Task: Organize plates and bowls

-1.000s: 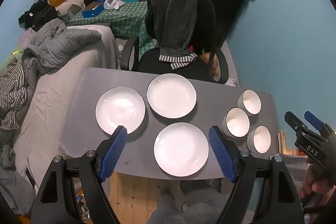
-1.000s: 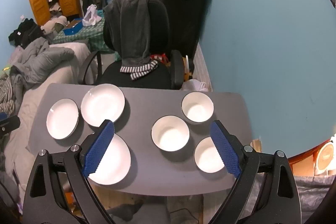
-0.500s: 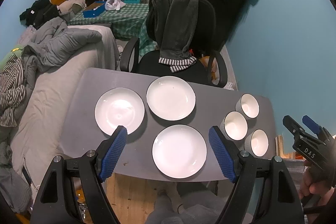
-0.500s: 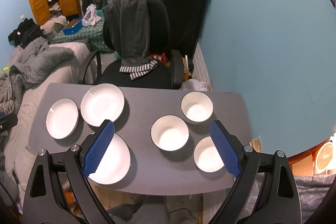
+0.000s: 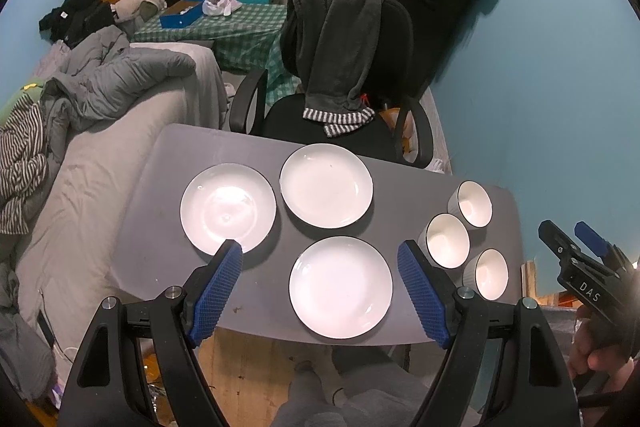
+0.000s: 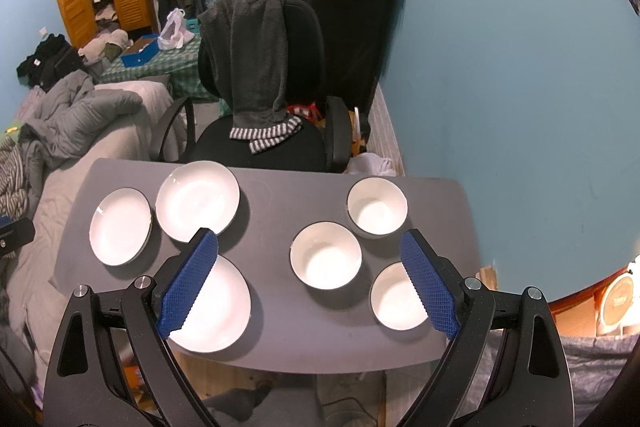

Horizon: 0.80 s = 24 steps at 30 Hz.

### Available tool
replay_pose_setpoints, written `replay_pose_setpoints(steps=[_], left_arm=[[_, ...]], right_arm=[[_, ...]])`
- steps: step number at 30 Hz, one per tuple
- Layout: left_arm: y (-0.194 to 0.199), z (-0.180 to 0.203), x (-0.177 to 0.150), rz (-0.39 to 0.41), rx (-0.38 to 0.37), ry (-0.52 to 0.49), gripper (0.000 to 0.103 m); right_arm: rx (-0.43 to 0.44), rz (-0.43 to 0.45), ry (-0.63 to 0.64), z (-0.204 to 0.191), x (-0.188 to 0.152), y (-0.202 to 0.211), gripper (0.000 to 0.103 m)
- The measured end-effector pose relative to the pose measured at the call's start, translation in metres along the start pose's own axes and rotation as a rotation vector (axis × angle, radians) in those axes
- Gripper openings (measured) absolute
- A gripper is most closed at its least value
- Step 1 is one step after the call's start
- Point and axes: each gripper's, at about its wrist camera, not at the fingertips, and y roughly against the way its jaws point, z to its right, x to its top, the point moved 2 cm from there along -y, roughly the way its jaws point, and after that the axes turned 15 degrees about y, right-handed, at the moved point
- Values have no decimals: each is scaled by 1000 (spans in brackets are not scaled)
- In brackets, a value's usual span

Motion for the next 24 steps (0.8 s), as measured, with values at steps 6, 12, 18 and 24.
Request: replay_pose_setpoints(steps=[6, 12, 18, 24], left_arm=[[0, -2, 1, 4, -2, 2, 81], [0, -7, -1, 5, -4, 4, 81], [1, -9, -2, 2, -10, 11, 81], [4, -12, -7, 1, -19, 15, 81]], right_arm=[[0, 1, 2, -1, 1, 1, 91], [1, 1, -1, -3, 0, -1, 91], [1, 1, 1, -10, 2, 0, 91], [0, 0, -1, -9, 1, 1, 91]])
